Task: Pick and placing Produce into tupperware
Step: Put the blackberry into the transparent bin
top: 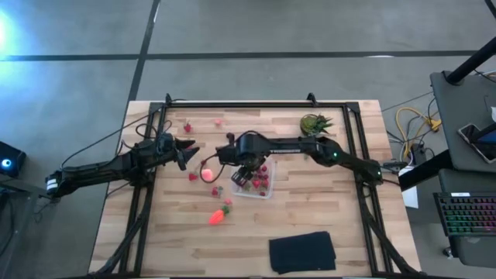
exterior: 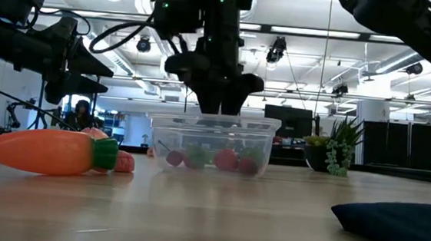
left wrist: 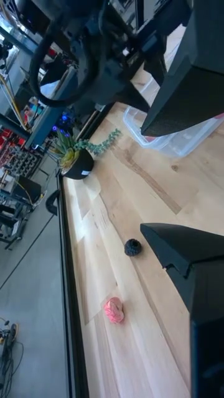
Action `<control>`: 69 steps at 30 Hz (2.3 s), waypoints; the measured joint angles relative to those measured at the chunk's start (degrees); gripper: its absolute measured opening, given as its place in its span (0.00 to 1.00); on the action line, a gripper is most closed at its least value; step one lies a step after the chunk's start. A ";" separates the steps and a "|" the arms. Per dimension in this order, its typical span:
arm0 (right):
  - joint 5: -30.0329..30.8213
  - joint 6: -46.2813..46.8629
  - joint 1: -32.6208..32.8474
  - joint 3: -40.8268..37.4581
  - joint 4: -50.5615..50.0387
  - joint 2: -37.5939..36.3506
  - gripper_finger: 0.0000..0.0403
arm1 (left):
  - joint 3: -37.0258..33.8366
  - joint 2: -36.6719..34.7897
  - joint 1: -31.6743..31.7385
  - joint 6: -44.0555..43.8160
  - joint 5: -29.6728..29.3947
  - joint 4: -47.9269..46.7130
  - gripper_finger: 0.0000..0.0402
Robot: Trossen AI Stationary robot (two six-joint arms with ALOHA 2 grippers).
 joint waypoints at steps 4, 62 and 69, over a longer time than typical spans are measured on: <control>-0.06 -1.48 -1.46 -0.02 2.05 -0.84 0.54 | 0.00 0.00 0.01 -0.01 -0.02 0.02 0.56; 38.15 21.36 27.23 -0.52 28.46 -22.64 0.57 | 0.04 -0.07 -0.02 -0.01 -0.01 2.13 0.56; 19.86 0.09 19.64 -0.80 49.12 -21.84 0.57 | 0.04 -0.11 0.01 -0.08 0.00 4.76 0.56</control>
